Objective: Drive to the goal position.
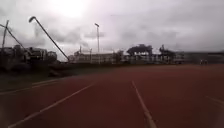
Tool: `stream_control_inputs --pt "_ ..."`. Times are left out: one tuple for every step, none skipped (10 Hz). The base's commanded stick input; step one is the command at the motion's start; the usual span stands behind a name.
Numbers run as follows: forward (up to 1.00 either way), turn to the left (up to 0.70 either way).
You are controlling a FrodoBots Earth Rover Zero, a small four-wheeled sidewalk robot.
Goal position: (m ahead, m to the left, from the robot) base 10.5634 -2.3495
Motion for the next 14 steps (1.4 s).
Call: stream_control_inputs --pt "0.5 0.0" --pt "0.5 0.0" --pt "0.5 0.0" --pt "0.5 0.0" --pt "0.5 -0.21" --pt "0.5 -0.39" --pt "0.5 -0.5" --pt "0.5 -0.5" --pt "0.5 -0.32" --pt "0.5 -0.02" --pt "0.5 0.0" --pt "0.5 0.0" --pt "0.5 0.0" --pt "0.5 -0.01"
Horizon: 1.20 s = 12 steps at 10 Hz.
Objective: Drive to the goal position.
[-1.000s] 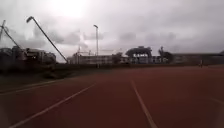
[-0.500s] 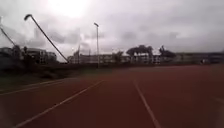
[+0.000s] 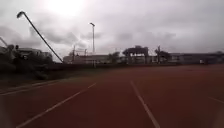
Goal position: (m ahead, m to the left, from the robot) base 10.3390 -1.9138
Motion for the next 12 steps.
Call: stream_control_inputs --pt "0.5 -0.05" --pt "0.5 -0.17" --pt "0.5 -0.4" --pt "0.5 -0.49" --pt "0.5 -0.5" --pt "0.5 -0.18" --pt "0.5 0.0" --pt "0.5 0.0" --pt "0.5 0.0" --pt "0.5 0.0" --pt "0.5 -0.04" --pt "0.5 -0.15"
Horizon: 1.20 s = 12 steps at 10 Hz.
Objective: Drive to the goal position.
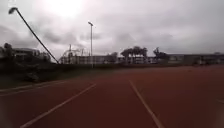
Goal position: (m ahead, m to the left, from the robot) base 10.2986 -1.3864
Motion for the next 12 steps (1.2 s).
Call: stream_control_inputs --pt "0.5 -0.44" --pt "0.5 -0.31" --pt "0.5 -0.16" --pt "0.5 -0.01" --pt "0.5 0.0" --pt "0.5 0.0" --pt "0.5 0.0" --pt "0.5 -0.02" --pt "0.5 -0.13" --pt "0.5 -0.25" --pt "0.5 -0.41" --pt "0.5 -0.31"
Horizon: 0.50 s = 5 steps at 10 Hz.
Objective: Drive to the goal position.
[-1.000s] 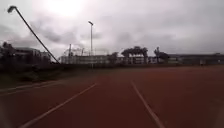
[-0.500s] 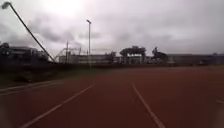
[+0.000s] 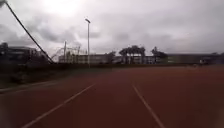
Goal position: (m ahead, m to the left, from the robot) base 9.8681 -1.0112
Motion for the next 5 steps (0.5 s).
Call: stream_control_inputs --pt "0.5 -0.08" --pt "0.5 0.0" --pt "0.5 0.0" --pt "0.5 0.0" --pt "0.5 0.0"
